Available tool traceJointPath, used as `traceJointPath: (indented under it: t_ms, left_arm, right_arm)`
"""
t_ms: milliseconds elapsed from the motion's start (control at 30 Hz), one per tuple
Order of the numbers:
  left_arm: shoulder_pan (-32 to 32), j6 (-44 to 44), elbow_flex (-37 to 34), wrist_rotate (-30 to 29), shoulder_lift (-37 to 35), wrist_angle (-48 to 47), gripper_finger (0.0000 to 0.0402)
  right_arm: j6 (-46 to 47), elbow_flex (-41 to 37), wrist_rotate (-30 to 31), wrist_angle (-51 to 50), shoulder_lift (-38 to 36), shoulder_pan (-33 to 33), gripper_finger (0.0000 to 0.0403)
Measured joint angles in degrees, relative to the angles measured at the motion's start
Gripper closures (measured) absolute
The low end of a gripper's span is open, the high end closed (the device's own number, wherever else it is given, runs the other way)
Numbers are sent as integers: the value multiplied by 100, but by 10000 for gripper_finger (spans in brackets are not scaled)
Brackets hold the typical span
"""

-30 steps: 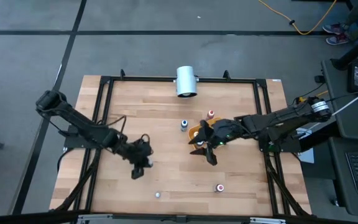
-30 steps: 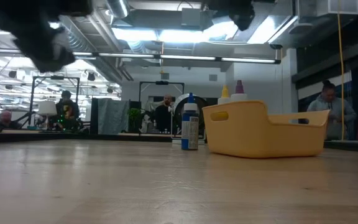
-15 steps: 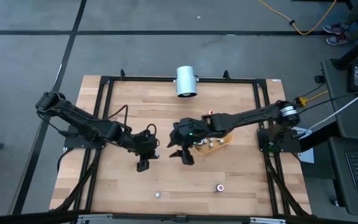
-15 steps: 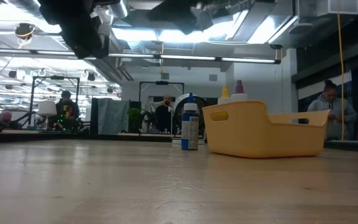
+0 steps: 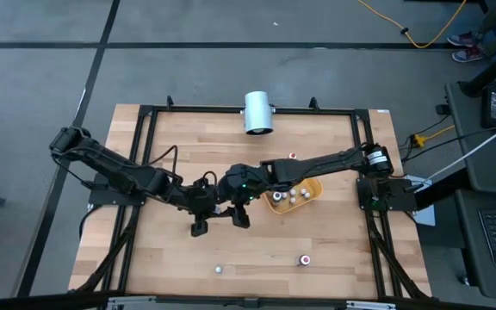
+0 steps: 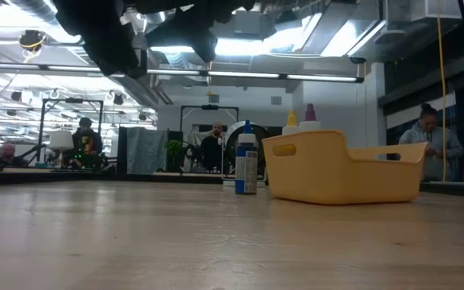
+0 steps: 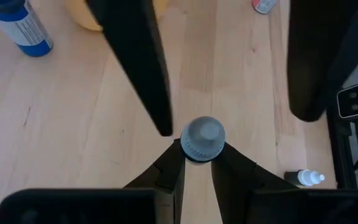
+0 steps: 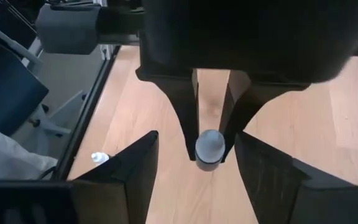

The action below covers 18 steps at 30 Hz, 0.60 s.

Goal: Pick & Place food coloring
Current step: Put the small blue food coloring bottle into the yellow bin

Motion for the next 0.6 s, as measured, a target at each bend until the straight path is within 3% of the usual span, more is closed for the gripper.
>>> traceJointPath:
  t_ms: [200,600]
  left_arm:
    - [0,74,0,-12,0,124,341]
    - [0,286,2,-155,0,233,341]
  right_arm:
    - [-27,5,397,-94,2,-33,189]
    - [82,5,363,-111,2,-71,207]
